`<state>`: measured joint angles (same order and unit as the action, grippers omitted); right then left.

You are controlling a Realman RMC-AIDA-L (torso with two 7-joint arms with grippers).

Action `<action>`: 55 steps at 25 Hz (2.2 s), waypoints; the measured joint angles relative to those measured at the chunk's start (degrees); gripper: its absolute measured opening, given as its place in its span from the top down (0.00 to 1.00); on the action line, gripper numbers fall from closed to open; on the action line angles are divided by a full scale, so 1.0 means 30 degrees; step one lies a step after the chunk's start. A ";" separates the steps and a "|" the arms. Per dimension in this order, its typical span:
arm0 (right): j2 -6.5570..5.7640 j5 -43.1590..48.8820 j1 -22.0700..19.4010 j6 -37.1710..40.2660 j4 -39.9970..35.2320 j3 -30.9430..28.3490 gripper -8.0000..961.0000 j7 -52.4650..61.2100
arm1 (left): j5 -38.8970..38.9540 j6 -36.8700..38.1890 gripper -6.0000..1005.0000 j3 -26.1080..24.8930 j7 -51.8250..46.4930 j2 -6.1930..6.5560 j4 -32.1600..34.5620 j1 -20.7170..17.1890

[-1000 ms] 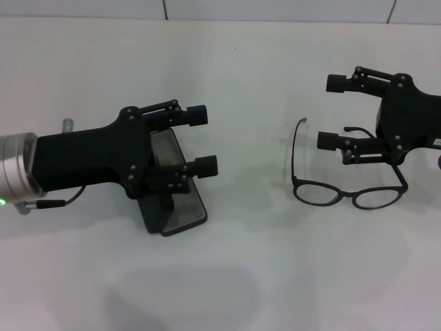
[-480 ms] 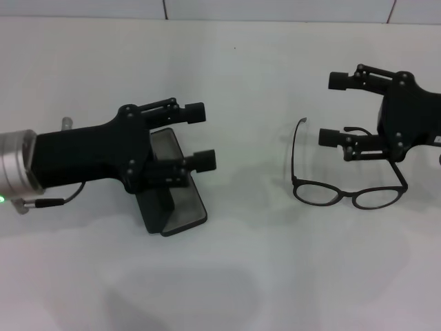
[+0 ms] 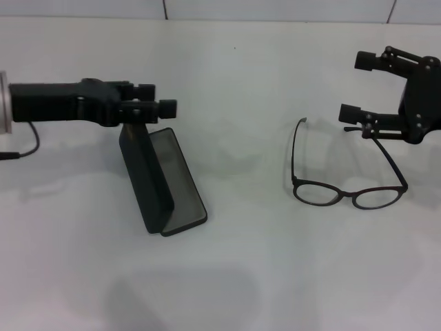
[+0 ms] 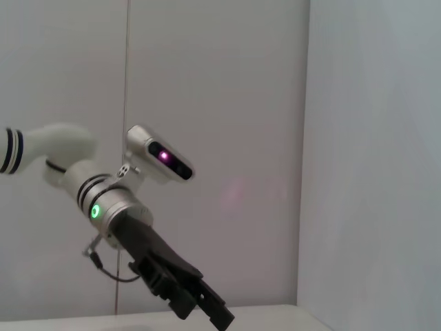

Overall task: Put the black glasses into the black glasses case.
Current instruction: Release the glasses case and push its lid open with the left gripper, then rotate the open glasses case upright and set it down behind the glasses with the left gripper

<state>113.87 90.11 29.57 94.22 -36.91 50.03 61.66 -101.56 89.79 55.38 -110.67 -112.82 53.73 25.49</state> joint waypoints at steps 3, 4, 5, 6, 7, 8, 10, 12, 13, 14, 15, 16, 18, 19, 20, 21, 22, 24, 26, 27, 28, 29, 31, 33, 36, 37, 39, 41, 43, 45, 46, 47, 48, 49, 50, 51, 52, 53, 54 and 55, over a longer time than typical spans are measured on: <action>0.0008 0.0024 -0.0035 -0.0003 -0.0001 -0.0009 0.09 -0.0010 | -0.1944 -0.0051 0.19 -0.0328 -0.2361 -0.0116 0.1758 0.0000; 0.0008 0.0031 -0.0040 -0.0004 -0.0001 -0.0010 0.09 -0.0017 | -0.3077 -0.0068 0.19 -0.0424 -0.3589 -0.0156 0.2494 0.0007; 0.0009 0.0037 -0.0047 -0.0005 -0.0001 0.0001 0.09 -0.0033 | -0.3942 -0.0131 0.19 -0.0433 -0.4496 -0.0177 0.2939 0.0021; 0.0010 0.0039 -0.0050 -0.0005 -0.0001 0.0015 0.09 -0.0060 | -0.4824 -0.0213 0.19 -0.0438 -0.5562 -0.0211 0.3431 0.0035; 0.0011 0.0044 -0.0059 -0.0004 -0.0001 0.0046 0.09 -0.0135 | -0.5637 -0.0319 0.19 -0.0435 -0.6389 -0.0306 0.3841 0.0051; 0.0010 0.0051 -0.0069 -0.0004 -0.0001 0.0074 0.09 -0.0189 | -0.6591 -0.0433 0.20 -0.0408 -0.7326 -0.0457 0.4320 0.0059; 0.0010 0.0068 -0.0071 -0.0004 -0.0001 0.0114 0.09 -0.0281 | -0.7974 -0.0518 0.20 -0.0306 -0.8374 -0.0803 0.4985 0.0060; 0.0010 0.0077 -0.0072 -0.0004 -0.0001 0.0134 0.09 -0.0297 | -0.8821 -0.0470 0.20 -0.0216 -0.8870 -0.1170 0.5423 0.0065; 0.0010 0.0079 -0.0072 -0.0004 -0.0002 0.0141 0.09 -0.0296 | -0.9240 -0.0399 0.21 -0.0196 -0.9075 -0.1387 0.5658 0.0091; 0.0009 0.0086 -0.0072 -0.0004 -0.0008 0.0143 0.09 -0.0296 | -0.9640 -0.0230 0.21 -0.0137 -0.9346 -0.1629 0.5874 0.0153; 0.0009 0.0086 -0.0072 -0.0004 -0.0008 0.0143 0.09 -0.0296 | -0.9640 -0.0230 0.21 -0.0137 -0.9346 -0.1629 0.5874 0.0153; 0.0010 0.0094 -0.0071 -0.0004 -0.0014 0.0143 0.09 -0.0296 | -0.9766 -0.0101 0.21 -0.0081 -0.9492 -0.1695 0.5909 0.0195; 0.0007 0.0112 -0.0071 -0.0002 -0.0023 0.0154 0.09 -0.0297 | -0.9838 0.0141 0.22 0.0016 -0.9720 -0.1734 0.5905 0.0305; 0.0002 0.0122 -0.0072 -0.0002 -0.0026 0.0160 0.09 -0.0296 | -0.9812 0.0322 0.22 0.0056 -0.9834 -0.1735 0.5846 0.0407; -0.0006 0.0123 -0.0072 -0.0002 -0.0028 0.0175 0.09 -0.0297 | -0.9763 0.0538 0.22 0.0064 -0.9932 -0.1737 0.5794 0.0544; -0.0017 0.0124 -0.0072 0.0000 -0.0029 0.0194 0.09 -0.0296 | -0.9760 0.0676 0.22 0.0079 -1.0088 -0.1744 0.5753 0.0680; -0.0026 0.0125 -0.0072 0.0002 -0.0029 0.0235 0.09 -0.0296 | -0.9763 0.0779 0.22 0.0103 -1.0236 -0.1750 0.5726 0.0781; -0.0057 0.0160 -0.0072 0.0006 -0.0030 0.0332 0.09 -0.0297 | -1.0026 0.0827 0.23 0.0227 -1.0746 -0.1804 0.5702 0.0935; -0.0056 0.0320 -0.0052 0.0006 -0.0057 0.0385 0.09 -0.0311 | -1.0279 0.0806 0.23 0.0298 -1.1106 -0.1928 0.5683 0.1004; -0.0045 0.0434 -0.0028 0.0006 -0.0067 0.0385 0.09 -0.0322 | -1.0387 0.0797 0.23 0.0307 -1.1264 -0.2004 0.5683 0.1023; -0.0028 0.0611 0.0010 0.0006 -0.0109 0.0385 0.09 -0.0331 | -1.0492 0.0782 0.24 0.0307 -1.1442 -0.2085 0.5683 0.1059; -0.0016 0.0731 0.0042 0.0006 -0.0146 0.0384 0.09 -0.0339 | -1.0657 0.0758 0.24 0.0307 -1.1726 -0.2137 0.5684 0.1135; 0.0003 0.1052 0.0085 -0.0001 -0.0256 0.0381 0.09 -0.0359 | -1.1015 0.0704 0.24 0.0307 -1.2335 -0.2198 0.5669 0.1317; 0.0011 0.1285 0.0149 -0.0048 -0.0331 0.0381 0.09 -0.0455 | -1.1419 0.0565 0.25 0.0305 -1.2866 -0.2227 0.5479 0.1531; 0.0011 0.1520 0.0263 -0.0242 -0.0356 0.0398 0.09 -0.0654 | -1.1947 0.0094 0.25 0.0461 -1.3505 -0.2239 0.4851 0.2003; 0.0011 0.1542 0.0295 -0.0311 -0.0356 0.0400 0.09 -0.0742 | -1.2088 -0.0021 0.26 0.0562 -1.3630 -0.2238 0.4773 0.2066; 0.0010 0.1623 0.0314 -0.0466 -0.0356 0.0401 0.09 -0.0900 | -1.2715 -0.0527 0.26 0.1279 -1.4252 -0.2238 0.4584 0.2320; 0.0009 0.1772 0.0326 -0.0710 -0.0357 0.0408 0.09 -0.1055 | -1.3212 -0.0933 0.26 0.1985 -1.4770 -0.2238 0.4596 0.2453; 0.0009 0.1944 0.0338 -0.0880 -0.0356 0.0440 0.09 -0.1086 | -1.3540 -0.1274 0.27 0.2595 -1.5168 -0.2238 0.4822 0.2500; 0.0009 0.2037 0.0352 -0.0891 -0.0357 0.0465 0.09 -0.1085 | -1.3698 -0.1438 0.27 0.2943 -1.5414 -0.2236 0.5144 0.2513; 0.0009 0.2062 0.0360 -0.0887 -0.0357 0.0465 0.09 -0.1080 | -1.3736 -0.1465 0.27 0.3022 -1.5470 -0.2234 0.5298 0.2515; 0.0009 0.2076 0.0366 -0.0871 -0.0372 0.0466 0.09 -0.1071 | -1.3761 -0.1466 0.28 0.3032 -1.5479 -0.2219 0.5371 0.2520; 0.0009 0.2081 0.0365 -0.0851 -0.0407 0.0466 0.09 -0.1059 | -1.3770 -0.1467 0.28 0.3040 -1.5480 -0.2189 0.5417 0.2533; 0.0009 0.2081 0.0341 -0.0820 -0.0473 0.0465 0.09 -0.1057 | -1.3774 -0.1467 0.28 0.3042 -1.5463 -0.2156 0.5432 0.2547; 0.0008 0.2083 0.0301 -0.0797 -0.0549 0.0465 0.09 -0.1049 | -1.3775 -0.1467 0.28 0.3046 -1.5399 -0.2115 0.5432 0.2572; 0.0009 0.2082 0.0265 -0.0786 -0.0611 0.0463 0.09 -0.1043 | -1.3793 -0.1467 0.30 0.3045 -1.5295 -0.2087 0.5429 0.2593; 0.0009 0.2083 0.0208 -0.0760 -0.0690 0.0460 0.09 -0.1040 | -1.3853 -0.1465 0.32 0.3051 -1.5122 -0.2075 0.5415 0.2616; 0.0008 0.2083 0.0176 -0.0735 -0.0739 0.0458 0.09 -0.1036 | -1.3994 -0.1463 0.34 0.3051 -1.4876 -0.2080 0.5415 0.2628; 0.0009 0.2083 0.0164 -0.0702 -0.0750 0.0459 0.09 -0.1036 | -1.4156 -0.1462 0.36 0.3051 -1.4631 -0.2100 0.5416 0.2636; 0.0009 0.2083 0.0147 -0.0627 -0.0760 0.0458 0.09 -0.1036 | -1.4323 -0.1449 0.39 0.3058 -1.4388 -0.2131 0.5420 0.2637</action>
<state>113.90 96.36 30.01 92.34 -39.19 51.41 58.55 -144.53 85.44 64.55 -153.83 -119.21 69.99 33.40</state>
